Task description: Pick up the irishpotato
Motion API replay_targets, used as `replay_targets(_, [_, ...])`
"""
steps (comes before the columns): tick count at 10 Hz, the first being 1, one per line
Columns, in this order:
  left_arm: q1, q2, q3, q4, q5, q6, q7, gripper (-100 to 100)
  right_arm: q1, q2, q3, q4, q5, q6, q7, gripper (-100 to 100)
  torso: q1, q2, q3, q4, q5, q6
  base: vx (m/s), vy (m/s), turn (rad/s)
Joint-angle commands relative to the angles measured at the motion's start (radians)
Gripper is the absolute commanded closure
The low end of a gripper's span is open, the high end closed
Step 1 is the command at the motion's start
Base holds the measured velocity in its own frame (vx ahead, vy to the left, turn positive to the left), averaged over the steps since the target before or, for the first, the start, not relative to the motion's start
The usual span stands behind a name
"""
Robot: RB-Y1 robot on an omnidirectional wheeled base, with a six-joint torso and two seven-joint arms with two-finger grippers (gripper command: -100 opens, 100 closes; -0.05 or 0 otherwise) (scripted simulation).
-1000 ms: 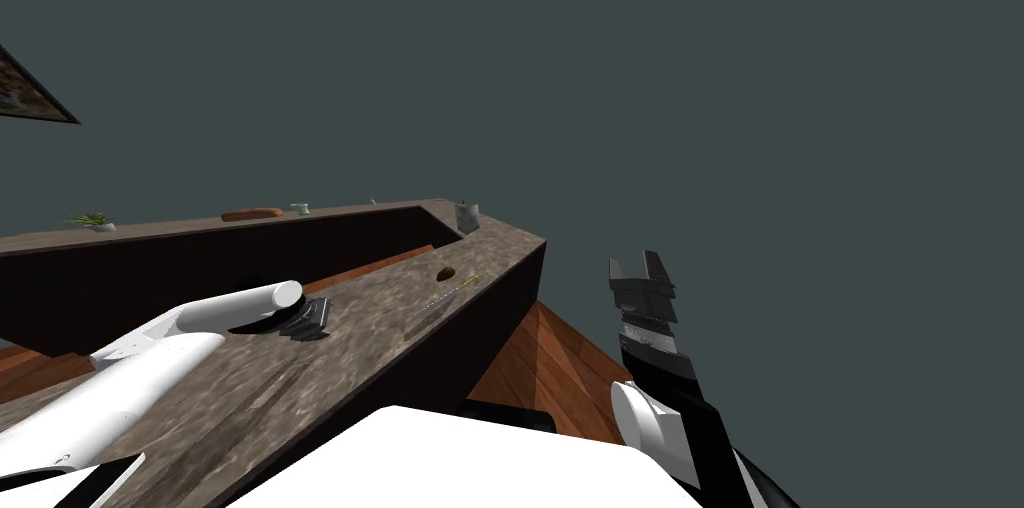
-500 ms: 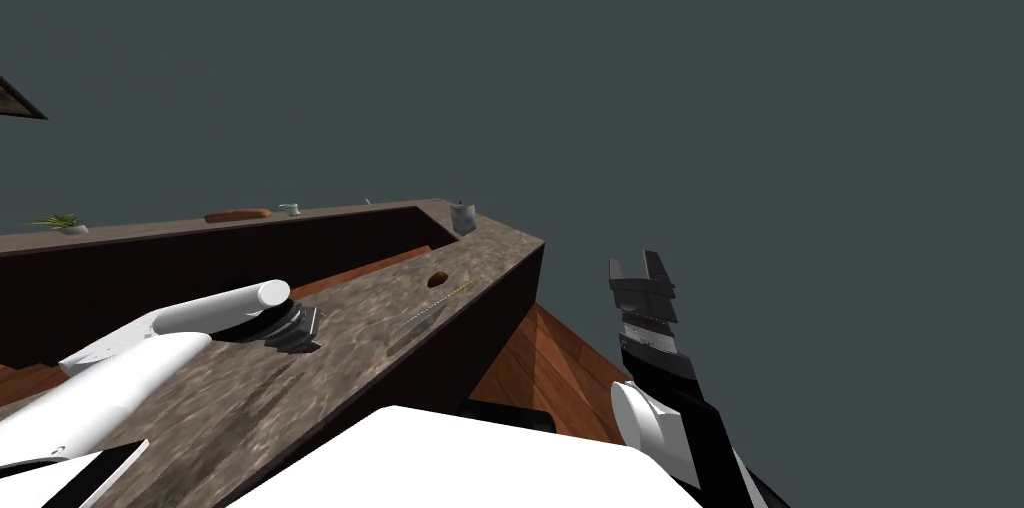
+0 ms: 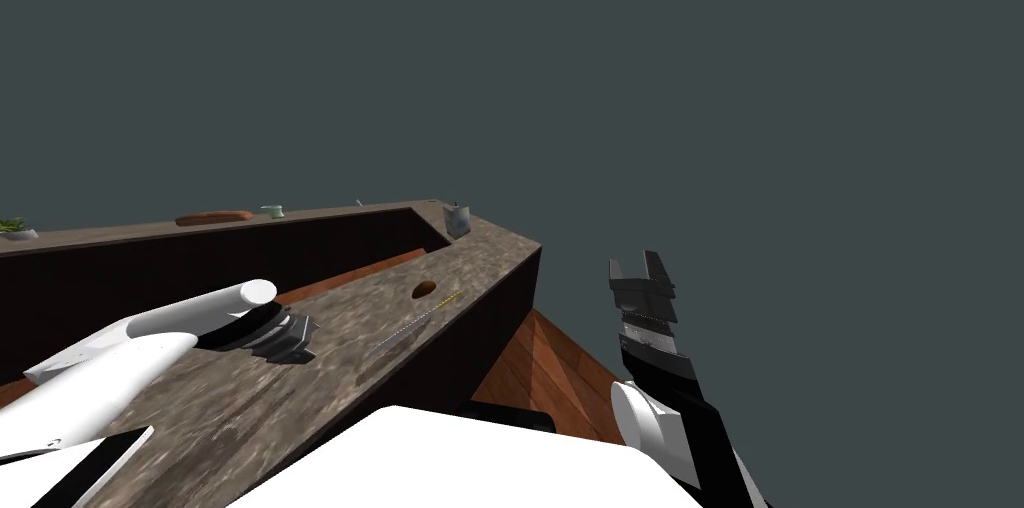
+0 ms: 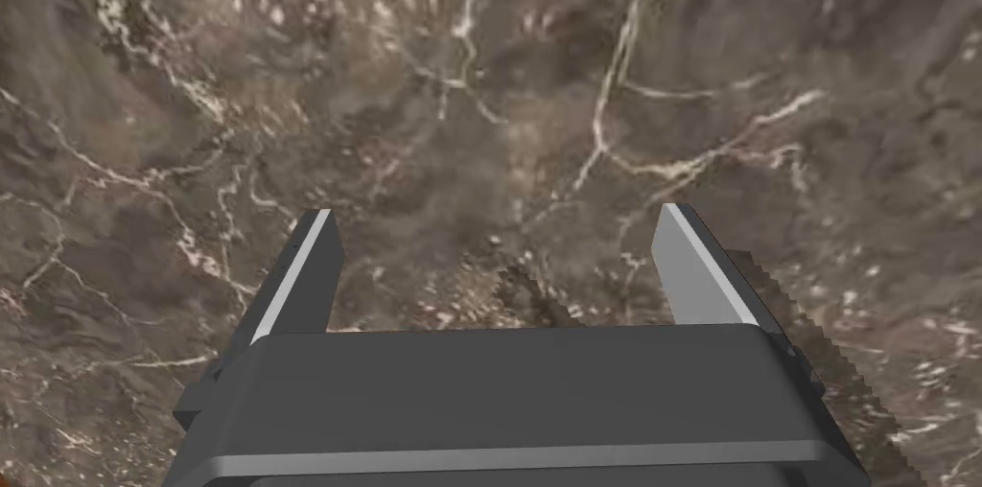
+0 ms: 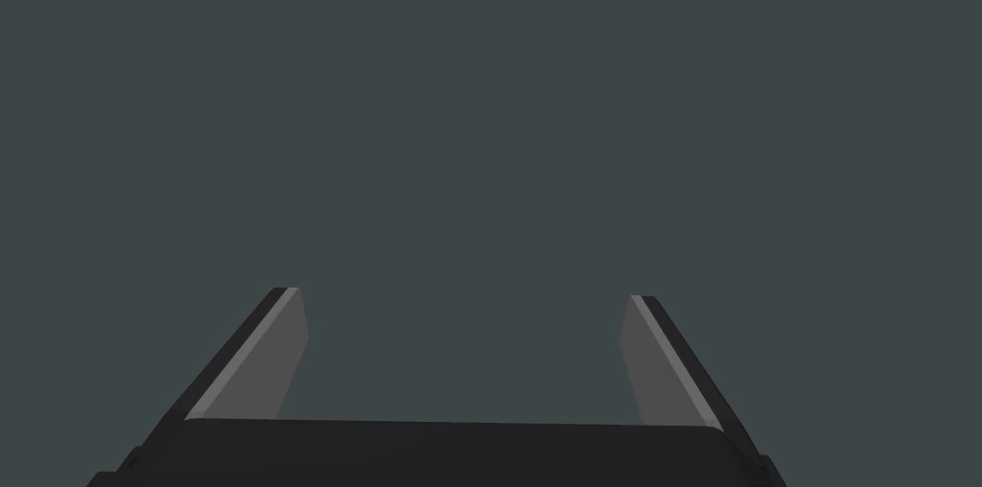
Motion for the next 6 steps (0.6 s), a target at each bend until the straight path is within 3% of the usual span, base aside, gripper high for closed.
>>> replay_targets(1, [-0.010, 0.003, 0.002, 0.022, 0.010, 0.031, 0.000, -100, 0.000, 0.000, 0.000, 0.000, 0.000, 0.000, 0.000, 0, 0.000, 0.000, 0.000, 0.000, 0.000, 0.000, 0.126, -0.075, -0.017])
replay_targets(4, [-0.045, 0.004, 0.023, 0.089, 0.063, 0.130, 0.003, -100, 0.000, 0.000, 0.000, 0.000, 0.000, 0.000, 0.000, 0, -0.004, -0.001, -0.001, 0.000, -0.001, 0.000, 0.186, -0.125, -0.066])
replay_targets(6, [-0.057, 0.000, 0.028, 0.100, 0.077, 0.157, 0.004, -100, 0.000, 0.000, 0.000, 0.000, 0.000, 0.000, 0.000, 0, -0.003, -0.004, -0.003, -0.001, -0.001, 0.000, 0.191, -0.084, -0.055])
